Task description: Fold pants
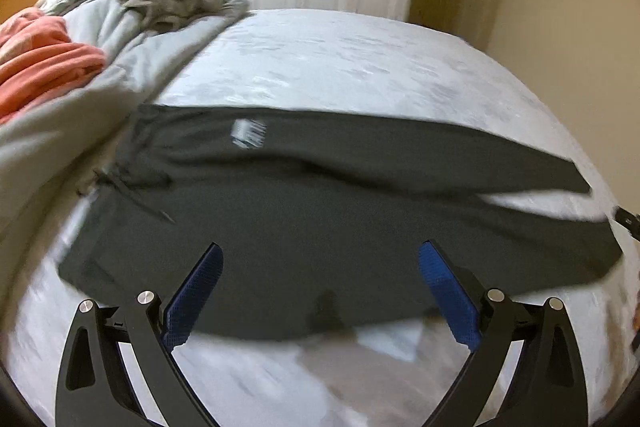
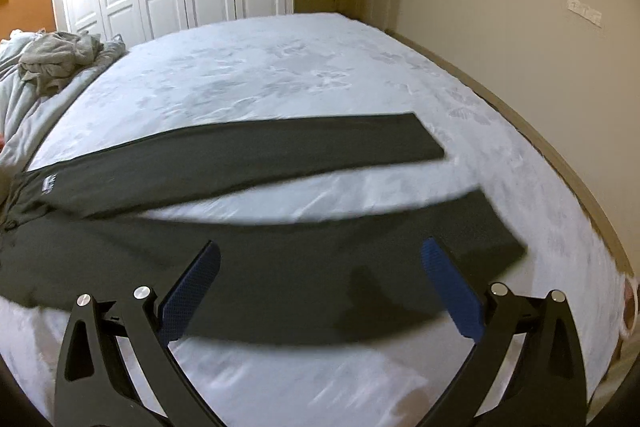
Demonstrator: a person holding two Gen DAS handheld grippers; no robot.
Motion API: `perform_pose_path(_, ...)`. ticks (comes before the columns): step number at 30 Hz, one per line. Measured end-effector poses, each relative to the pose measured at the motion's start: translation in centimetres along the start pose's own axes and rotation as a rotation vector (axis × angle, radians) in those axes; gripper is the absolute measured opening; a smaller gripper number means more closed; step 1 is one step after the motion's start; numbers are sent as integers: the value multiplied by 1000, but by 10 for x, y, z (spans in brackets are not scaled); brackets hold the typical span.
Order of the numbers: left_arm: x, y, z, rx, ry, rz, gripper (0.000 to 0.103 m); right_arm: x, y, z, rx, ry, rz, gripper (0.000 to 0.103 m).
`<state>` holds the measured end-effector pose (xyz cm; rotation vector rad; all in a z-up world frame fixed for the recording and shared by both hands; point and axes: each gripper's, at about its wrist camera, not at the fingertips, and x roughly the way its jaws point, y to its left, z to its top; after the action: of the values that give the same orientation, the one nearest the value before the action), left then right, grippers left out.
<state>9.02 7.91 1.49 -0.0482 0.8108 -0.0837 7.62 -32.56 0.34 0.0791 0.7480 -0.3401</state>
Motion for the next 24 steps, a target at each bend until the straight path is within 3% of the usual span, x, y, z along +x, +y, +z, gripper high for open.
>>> perform_pose_path(5,64,84,83,-123,54,185,97,82,-50,69,58,50,-28,98)
perform_pose_path(9,117,166,133,-236,76,379,96,143,-79,110,72,28,-119,98)
perform_pose_path(13,159,214,150,-368,95,423,95,196,-107,127,161,91,-122,98)
perform_pose_path(18,210,233,155,-401,169,467,95,235,-120,127,288,153,-86,98)
perform_pose_path(20,220,237,153,-418,167,442,78,244,-116,125,291,167,-58,98)
perform_pose_path(21,227,239,152,-415,182,413,52,251,-110,123,282,181,-45,92)
perform_pose_path(22,237,241,151,-408,226,378,33,255,-106,122,271,190,-43,81)
perform_pose_path(23,238,241,151,-403,233,392,32,259,-100,121,253,203,-54,56)
perform_pose_path(24,235,240,152,-389,209,383,28,258,-96,118,230,205,-88,43)
